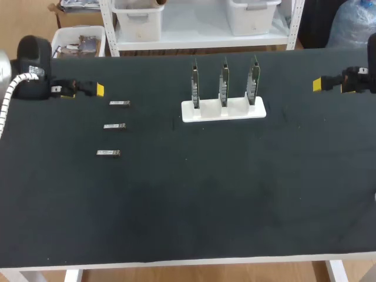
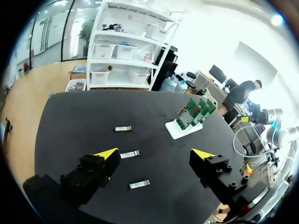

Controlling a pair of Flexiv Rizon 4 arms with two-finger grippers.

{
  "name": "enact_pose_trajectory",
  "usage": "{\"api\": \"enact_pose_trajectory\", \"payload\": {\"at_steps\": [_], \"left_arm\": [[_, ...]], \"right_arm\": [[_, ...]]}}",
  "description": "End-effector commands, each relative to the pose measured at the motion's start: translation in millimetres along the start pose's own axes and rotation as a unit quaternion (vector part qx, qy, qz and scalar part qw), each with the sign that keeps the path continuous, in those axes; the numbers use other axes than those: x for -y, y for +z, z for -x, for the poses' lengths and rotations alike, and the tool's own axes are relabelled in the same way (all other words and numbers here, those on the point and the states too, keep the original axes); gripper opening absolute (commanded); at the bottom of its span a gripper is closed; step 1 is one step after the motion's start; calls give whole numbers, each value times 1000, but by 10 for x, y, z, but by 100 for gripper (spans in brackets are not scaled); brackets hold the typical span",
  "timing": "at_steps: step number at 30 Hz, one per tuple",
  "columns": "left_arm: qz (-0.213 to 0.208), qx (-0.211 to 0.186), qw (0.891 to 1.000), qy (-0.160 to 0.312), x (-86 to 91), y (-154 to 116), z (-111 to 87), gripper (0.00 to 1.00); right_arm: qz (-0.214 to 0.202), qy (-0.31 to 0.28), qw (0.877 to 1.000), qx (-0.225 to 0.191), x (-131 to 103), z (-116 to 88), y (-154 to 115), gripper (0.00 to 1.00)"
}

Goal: Pick up the optical module with the left hand, and insert it into the network port with the right hand.

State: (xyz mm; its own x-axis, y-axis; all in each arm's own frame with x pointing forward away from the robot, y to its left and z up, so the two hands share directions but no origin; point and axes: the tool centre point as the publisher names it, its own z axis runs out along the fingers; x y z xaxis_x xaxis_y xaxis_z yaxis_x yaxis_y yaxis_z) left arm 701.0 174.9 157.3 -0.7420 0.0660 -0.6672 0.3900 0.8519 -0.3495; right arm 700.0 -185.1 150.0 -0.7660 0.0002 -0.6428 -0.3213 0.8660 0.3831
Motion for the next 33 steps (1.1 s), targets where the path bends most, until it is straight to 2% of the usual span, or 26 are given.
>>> {"api": "enact_pose_trajectory", "payload": {"at_steps": [1,8,10,15,24,30,33], "left_arm": [[-12,3,1000,2,-44,1,-4,100],[-12,3,1000,2,-44,1,-4,100],[-11,-1,1000,20,-31,-25,-6,100],[29,-70,992,103,44,-45,-43,100],[46,-142,974,171,97,17,-139,100],[6,-186,966,180,129,186,-269,100],[-3,-196,965,175,136,237,-334,100]], "right_arm": [[0,0,1000,0,0,0,0,100],[0,0,1000,0,0,0,0,100],[0,0,1000,0,0,0,0,100],[0,0,1000,0,0,0,0,100],[0,0,1000,0,0,0,0,100],[0,0,1000,0,0,0,0,100],[0,0,1000,0,0,0,0,100]]}}
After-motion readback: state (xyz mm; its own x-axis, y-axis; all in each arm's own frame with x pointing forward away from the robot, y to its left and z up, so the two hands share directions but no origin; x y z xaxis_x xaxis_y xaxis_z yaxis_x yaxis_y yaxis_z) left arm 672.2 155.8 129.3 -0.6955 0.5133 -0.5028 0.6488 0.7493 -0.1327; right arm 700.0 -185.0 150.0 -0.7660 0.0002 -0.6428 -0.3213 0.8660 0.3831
